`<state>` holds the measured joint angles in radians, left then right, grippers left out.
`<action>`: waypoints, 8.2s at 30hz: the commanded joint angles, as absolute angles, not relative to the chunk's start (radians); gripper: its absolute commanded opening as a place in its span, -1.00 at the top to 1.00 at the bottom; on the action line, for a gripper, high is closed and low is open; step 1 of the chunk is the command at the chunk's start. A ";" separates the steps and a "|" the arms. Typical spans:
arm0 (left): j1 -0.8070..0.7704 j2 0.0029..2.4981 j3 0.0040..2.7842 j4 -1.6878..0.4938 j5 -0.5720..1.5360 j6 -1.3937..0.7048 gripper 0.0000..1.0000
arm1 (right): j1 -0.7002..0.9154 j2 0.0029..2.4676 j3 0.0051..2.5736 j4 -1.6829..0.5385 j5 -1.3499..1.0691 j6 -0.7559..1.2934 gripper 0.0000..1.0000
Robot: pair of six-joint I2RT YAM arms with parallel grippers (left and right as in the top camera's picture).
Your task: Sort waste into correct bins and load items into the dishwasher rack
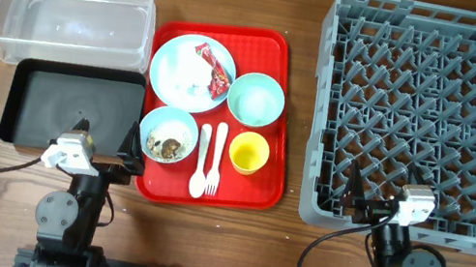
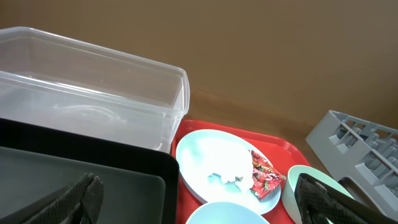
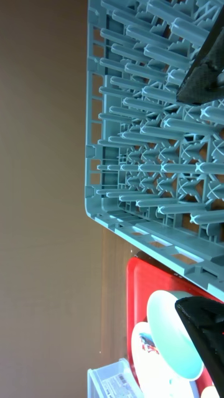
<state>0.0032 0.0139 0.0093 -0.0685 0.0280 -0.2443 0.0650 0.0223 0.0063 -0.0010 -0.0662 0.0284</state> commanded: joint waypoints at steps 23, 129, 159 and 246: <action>0.009 0.007 0.006 -0.076 0.037 -0.228 -1.00 | 0.068 0.023 0.006 0.001 -0.052 0.027 -1.00; -0.048 1.598 1.206 -0.319 -0.077 -0.277 0.87 | 0.068 1.102 1.032 -0.828 0.002 0.026 -0.99; -0.276 1.921 1.205 -0.249 0.093 -0.491 -0.63 | 0.068 1.103 1.032 -0.832 -0.001 0.027 -1.00; 0.184 1.564 1.214 -0.907 0.698 0.042 0.92 | 0.068 1.102 1.032 -0.842 -0.001 0.029 -0.99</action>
<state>0.0734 1.5688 1.2190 -0.8993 0.2970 -0.2173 0.0650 1.0962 1.0100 -0.8421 0.0185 0.0284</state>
